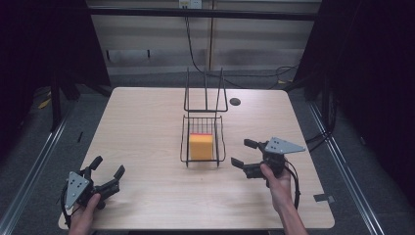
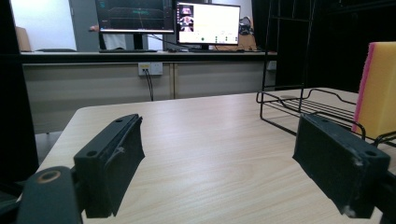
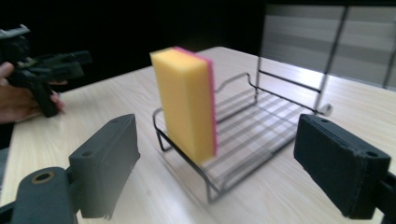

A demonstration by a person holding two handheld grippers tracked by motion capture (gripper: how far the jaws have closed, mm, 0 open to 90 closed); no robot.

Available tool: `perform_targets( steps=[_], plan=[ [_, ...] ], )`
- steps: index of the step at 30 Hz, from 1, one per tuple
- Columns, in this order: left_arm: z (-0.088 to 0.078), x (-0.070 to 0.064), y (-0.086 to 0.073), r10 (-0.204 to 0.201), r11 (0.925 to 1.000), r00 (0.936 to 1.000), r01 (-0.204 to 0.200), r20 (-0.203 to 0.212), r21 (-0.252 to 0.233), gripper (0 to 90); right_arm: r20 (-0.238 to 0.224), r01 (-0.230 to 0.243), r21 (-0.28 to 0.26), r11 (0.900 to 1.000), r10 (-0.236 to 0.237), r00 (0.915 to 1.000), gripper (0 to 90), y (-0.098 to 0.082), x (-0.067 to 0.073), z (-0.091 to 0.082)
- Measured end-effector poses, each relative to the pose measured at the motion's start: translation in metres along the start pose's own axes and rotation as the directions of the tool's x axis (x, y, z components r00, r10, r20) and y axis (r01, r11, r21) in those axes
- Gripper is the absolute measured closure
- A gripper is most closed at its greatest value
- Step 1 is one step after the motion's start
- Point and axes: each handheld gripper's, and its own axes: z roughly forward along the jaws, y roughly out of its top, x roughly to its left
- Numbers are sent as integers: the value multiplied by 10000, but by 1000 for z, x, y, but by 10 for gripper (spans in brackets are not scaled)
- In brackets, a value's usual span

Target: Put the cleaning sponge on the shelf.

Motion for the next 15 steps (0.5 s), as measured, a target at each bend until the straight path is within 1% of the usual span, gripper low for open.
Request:
perform_targets(
  steps=[1,2,3,4,6,8,9,11,12,13,15],
  plan=[
    [0,0,0,-5,10000,10000,5,0,-2,155,149,14,-54,10000,-13,9999,133,-3,0,-3],
    [0,0,0,-3,10000,10000,3,-2,0,155,292,-73,-114,9999,76,9995,134,-6,0,-7],
    [0,0,0,-3,10000,10000,3,-2,0,155,292,-73,-114,9999,76,9995,134,-6,0,-7],
    [0,0,0,-5,10000,10000,5,-2,-4,155,513,-124,-178,9998,133,9986,134,-11,0,-13],
    [0,0,0,-3,10000,10000,3,0,-3,155,744,-128,-145,9998,139,9971,134,-16,1,-18],
    [0,0,0,-3,10000,10000,3,-2,-1,155,1028,-222,-139,9997,236,9944,134,-23,2,-24],
    [0,0,0,-3,10000,10000,3,-2,-1,155,1265,-183,-217,9996,210,9917,134,-27,3,-27],
    [0,0,0,0,10000,10000,0,-1,-4,155,1588,-211,-240,9995,247,9870,134,-34,5,-32],
    [0,0,0,0,10000,10000,0,-1,-4,155,1588,-211,-240,9995,247,9870,134,-34,5,-32],
    [0,0,0,-7,10000,10000,7,2,-6,155,1742,-256,-356,9990,314,9842,133,-40,8,-37],
    [0,0,0,2,10000,10000,-2,2,-5,155,1813,-242,-341,9991,300,9830,133,-44,9,-38]
  ],
)
